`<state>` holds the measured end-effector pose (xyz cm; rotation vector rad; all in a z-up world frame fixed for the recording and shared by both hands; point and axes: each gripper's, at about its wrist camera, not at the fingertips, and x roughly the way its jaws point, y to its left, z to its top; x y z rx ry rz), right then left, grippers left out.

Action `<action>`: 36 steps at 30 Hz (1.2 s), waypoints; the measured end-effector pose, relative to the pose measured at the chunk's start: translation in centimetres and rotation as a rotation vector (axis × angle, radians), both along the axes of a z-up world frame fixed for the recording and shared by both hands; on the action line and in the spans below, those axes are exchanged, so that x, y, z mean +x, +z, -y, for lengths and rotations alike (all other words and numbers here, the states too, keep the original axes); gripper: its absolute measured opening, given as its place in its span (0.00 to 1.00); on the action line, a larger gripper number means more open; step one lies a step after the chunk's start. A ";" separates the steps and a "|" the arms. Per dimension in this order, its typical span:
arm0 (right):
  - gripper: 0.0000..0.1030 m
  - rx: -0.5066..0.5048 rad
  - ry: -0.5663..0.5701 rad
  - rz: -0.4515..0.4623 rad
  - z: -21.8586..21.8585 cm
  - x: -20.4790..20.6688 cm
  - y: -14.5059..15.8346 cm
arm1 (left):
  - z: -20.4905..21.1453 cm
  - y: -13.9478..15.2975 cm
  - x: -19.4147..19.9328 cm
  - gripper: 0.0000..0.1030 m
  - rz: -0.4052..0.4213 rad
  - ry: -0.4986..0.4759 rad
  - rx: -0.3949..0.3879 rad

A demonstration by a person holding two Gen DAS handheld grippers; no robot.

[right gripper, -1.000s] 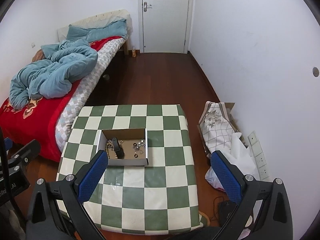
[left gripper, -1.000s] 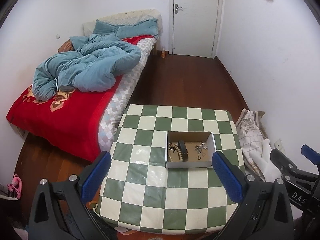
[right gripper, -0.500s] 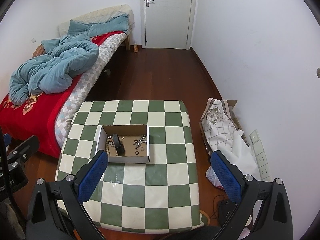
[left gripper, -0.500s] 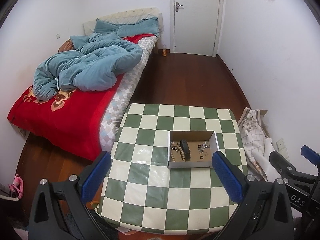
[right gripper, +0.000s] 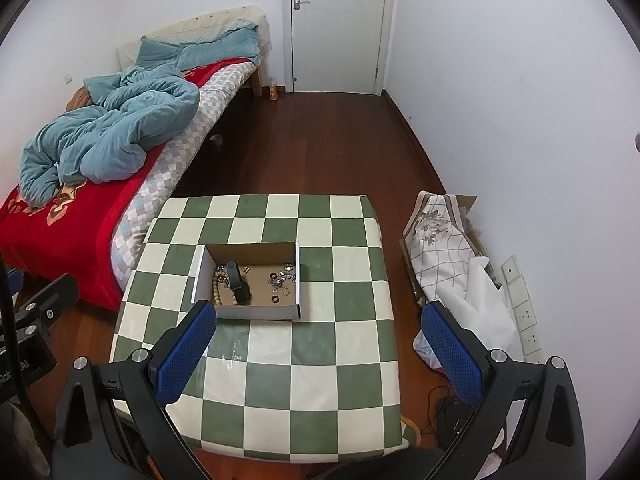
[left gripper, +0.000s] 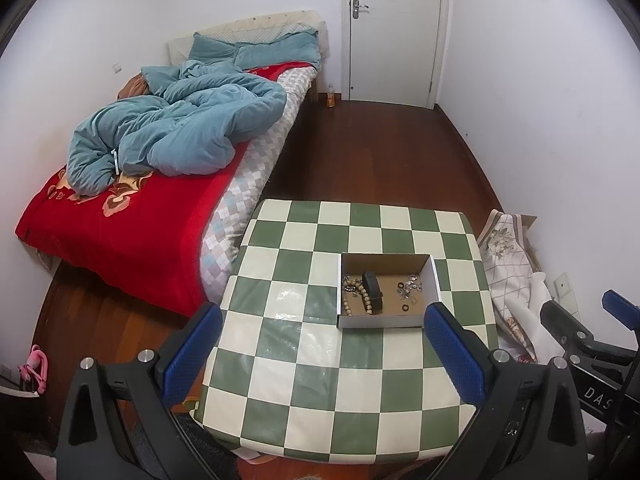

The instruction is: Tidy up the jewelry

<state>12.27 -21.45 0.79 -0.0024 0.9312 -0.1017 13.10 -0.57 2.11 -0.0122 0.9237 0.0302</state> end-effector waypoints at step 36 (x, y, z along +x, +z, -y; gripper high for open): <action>1.00 0.006 0.003 0.007 0.4 -0.3 0.8 | 0.6 0.0 -1.1 1.00 0.020 -0.007 0.009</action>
